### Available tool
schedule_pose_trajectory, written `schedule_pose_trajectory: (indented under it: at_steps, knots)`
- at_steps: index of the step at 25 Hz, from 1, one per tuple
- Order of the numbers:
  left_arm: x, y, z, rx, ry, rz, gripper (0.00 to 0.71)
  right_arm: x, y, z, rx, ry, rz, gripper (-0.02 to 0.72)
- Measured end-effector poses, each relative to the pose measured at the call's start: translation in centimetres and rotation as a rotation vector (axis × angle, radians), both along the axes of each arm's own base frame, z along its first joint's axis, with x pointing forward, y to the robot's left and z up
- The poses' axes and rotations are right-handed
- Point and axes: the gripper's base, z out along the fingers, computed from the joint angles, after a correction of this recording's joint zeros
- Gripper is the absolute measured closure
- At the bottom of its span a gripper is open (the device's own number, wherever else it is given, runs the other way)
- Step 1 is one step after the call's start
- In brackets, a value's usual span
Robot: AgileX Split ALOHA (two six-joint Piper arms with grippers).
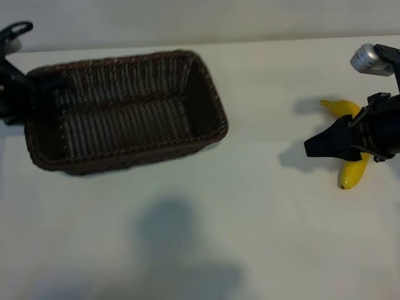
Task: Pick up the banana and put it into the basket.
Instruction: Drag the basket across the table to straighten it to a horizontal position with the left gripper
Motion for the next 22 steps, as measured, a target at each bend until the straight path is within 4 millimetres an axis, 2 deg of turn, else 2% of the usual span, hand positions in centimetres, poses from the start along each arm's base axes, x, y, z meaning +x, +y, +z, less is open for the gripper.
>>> schedule_pose_trajectory:
  at_steps: [8, 13, 17, 22]
  knots:
    - [0.3, -0.9, 0.8, -0.067, -0.058, -0.186, 0.550, 0.0, 0.0, 0.0, -0.002, -0.003, -0.003, 0.199]
    - [0.3, -1.2, 0.7, -0.097, -0.059, -0.219, 0.550, 0.0, 0.0, 0.0, -0.003, -0.003, -0.003, 0.199]
    - [0.6, -2.1, -0.5, -0.118, -0.027, -0.241, 0.551, 0.0, 0.0, 0.0, -0.001, 0.001, -0.007, 0.199]
    - [1.1, -4.6, -2.4, -0.134, 0.010, -0.298, 0.551, 0.0, 0.0, 0.0, -0.002, 0.001, -0.006, 0.199]
